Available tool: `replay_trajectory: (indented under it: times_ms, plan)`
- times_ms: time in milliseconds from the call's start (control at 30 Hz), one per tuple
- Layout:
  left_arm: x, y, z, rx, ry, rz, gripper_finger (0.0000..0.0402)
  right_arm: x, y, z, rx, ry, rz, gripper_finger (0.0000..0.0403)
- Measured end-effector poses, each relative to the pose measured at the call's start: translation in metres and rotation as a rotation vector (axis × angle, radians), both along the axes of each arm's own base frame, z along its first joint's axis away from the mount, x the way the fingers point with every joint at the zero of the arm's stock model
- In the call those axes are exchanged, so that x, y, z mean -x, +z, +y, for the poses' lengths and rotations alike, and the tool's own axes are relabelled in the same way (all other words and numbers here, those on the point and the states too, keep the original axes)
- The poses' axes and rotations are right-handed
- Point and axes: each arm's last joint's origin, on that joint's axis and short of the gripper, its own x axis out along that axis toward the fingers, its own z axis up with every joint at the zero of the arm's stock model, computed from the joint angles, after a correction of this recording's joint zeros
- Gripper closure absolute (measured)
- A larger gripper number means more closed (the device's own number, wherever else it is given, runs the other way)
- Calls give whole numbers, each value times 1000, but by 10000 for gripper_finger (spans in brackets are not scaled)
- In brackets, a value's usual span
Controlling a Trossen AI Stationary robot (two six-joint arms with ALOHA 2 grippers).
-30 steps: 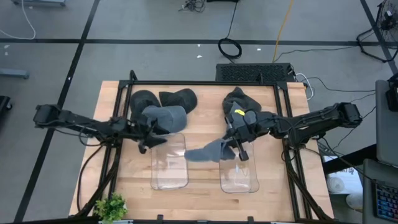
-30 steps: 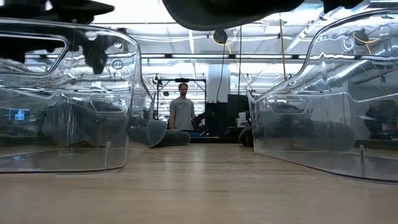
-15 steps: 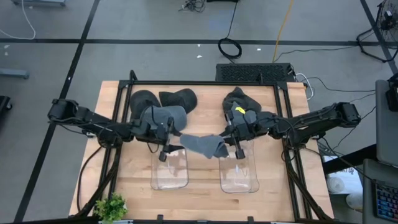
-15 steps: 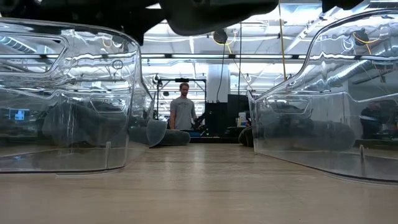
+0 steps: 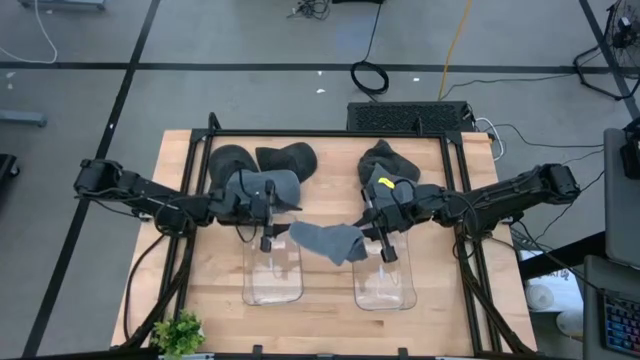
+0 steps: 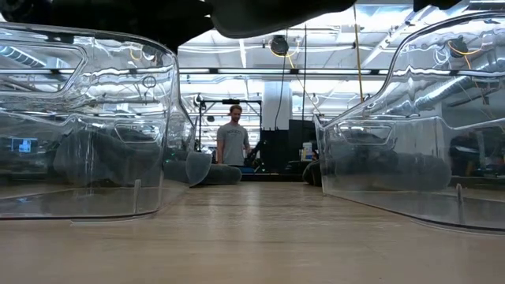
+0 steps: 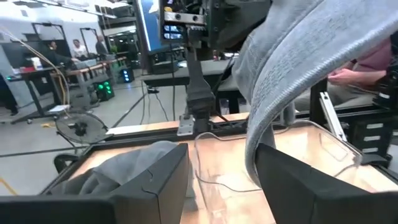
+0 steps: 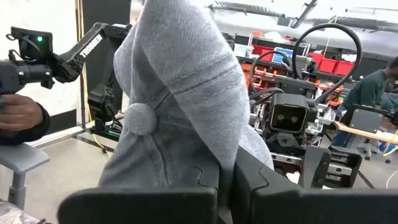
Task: Pick & Place hat
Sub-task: Put the top gray cap into the left transparent bin
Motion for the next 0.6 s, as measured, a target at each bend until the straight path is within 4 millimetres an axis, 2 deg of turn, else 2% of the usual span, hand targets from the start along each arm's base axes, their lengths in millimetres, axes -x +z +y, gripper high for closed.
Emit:
replay_trajectory:
  times_ms: [300,600]
  plan:
    - [-2,4,-7,30,-173,-74,213,-7,-5,0,-3,-6,-21,403]
    - [-2,3,-10,53,-188,-63,208,-25,-18,-10,-45,-41,-53,403]
